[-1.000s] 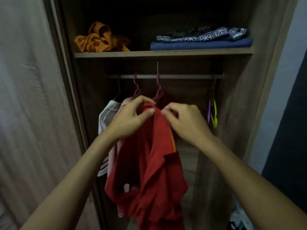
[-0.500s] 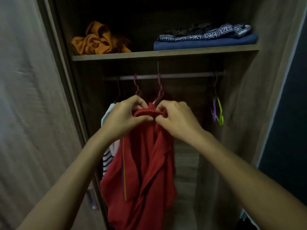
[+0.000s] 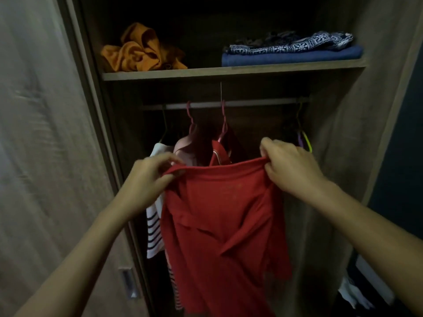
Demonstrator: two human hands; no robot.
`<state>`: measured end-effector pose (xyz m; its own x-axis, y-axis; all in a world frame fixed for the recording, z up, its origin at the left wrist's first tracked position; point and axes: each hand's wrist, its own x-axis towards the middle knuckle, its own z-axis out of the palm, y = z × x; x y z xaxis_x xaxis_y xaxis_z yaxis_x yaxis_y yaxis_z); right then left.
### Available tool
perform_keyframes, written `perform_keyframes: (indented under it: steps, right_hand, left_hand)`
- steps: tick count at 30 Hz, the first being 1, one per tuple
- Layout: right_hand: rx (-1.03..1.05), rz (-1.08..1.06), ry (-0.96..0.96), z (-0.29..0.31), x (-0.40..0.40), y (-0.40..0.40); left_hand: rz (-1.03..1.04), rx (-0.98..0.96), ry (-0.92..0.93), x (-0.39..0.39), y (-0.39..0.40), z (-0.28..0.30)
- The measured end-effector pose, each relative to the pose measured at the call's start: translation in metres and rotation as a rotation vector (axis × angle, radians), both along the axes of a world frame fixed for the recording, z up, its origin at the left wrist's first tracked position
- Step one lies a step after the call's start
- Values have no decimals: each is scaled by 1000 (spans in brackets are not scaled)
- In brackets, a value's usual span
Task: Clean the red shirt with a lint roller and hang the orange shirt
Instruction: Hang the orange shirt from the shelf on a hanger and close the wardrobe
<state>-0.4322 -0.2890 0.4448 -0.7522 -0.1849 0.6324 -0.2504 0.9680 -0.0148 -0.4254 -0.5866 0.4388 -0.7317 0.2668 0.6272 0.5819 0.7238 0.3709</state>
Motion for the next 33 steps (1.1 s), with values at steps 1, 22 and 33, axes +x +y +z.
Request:
perform_keyframes:
  steps: [1, 22, 33]
  right_hand:
    - [-24, -5, -1, 5, -2, 1]
    - [-515, -228, -43, -4, -67, 58]
    - [-436, -417, -171, -21, -163, 75]
  left_hand:
    - [1, -6, 0, -3, 0, 9]
    - [118, 168, 181, -66, 88, 38]
    - [177, 239, 140, -79, 87, 28]
